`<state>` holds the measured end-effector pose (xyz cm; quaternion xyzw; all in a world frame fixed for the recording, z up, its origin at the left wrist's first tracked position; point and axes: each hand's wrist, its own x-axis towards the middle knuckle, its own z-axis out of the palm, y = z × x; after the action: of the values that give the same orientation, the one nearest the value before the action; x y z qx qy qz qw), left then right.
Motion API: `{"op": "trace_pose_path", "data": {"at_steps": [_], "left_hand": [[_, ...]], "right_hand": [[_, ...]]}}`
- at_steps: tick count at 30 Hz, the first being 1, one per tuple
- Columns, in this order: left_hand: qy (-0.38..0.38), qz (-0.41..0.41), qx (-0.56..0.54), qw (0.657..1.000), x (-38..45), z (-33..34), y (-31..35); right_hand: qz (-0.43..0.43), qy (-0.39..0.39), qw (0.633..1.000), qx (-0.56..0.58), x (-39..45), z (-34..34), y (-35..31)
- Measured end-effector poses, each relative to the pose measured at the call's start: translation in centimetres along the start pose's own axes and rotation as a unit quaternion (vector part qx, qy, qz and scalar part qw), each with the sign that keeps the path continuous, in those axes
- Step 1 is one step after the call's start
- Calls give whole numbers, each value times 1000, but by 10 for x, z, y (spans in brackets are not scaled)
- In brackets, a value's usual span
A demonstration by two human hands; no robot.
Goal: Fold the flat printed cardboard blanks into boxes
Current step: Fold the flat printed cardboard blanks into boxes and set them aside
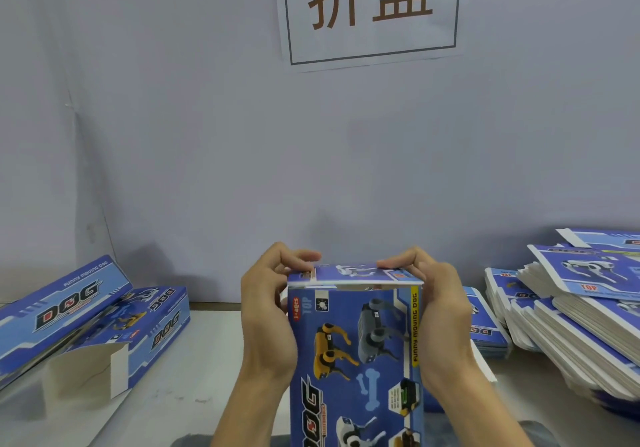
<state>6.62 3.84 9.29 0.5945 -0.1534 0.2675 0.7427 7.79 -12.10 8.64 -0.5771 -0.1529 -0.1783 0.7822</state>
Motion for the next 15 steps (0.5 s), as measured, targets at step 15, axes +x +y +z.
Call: {"op": "trace_pose_path", "data": {"at_steps": [15], "left_hand": [[35, -147, -56, 987, 8, 2, 20]], "right_hand": [[-10, -109, 992, -67, -10, -8, -30]]}}
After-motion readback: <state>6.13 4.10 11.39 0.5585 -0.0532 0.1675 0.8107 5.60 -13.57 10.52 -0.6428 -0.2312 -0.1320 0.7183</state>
